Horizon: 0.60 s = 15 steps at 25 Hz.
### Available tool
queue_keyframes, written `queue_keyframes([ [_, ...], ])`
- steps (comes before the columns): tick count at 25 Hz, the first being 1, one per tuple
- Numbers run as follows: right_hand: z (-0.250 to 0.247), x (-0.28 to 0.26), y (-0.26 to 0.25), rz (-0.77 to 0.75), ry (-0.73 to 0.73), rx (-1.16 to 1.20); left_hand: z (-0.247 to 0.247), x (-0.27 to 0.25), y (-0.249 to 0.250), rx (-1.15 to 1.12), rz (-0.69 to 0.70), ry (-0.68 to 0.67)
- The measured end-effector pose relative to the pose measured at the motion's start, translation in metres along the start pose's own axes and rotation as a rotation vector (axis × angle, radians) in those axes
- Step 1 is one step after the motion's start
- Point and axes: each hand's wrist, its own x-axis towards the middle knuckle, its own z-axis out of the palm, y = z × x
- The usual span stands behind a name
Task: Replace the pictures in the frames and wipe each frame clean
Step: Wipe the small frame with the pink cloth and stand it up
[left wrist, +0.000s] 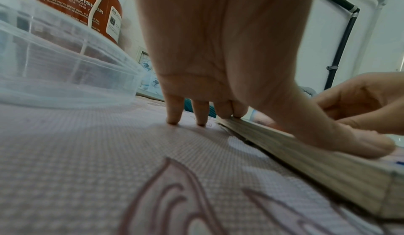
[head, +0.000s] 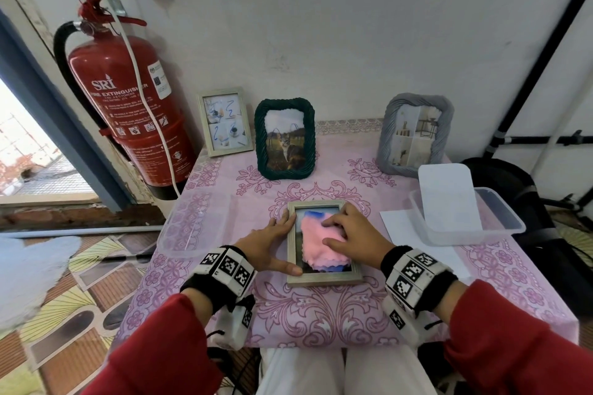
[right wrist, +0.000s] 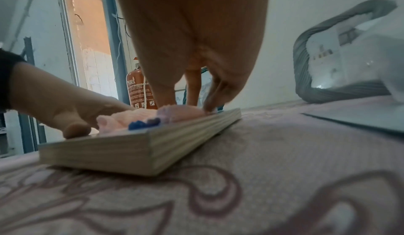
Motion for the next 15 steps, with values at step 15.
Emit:
queue_keyframes([
  [15,-0.034,-0.01,0.032,0.04,-0.159,-0.188,-0.001,0.0,0.0,0.0,-0.004,-0.007],
])
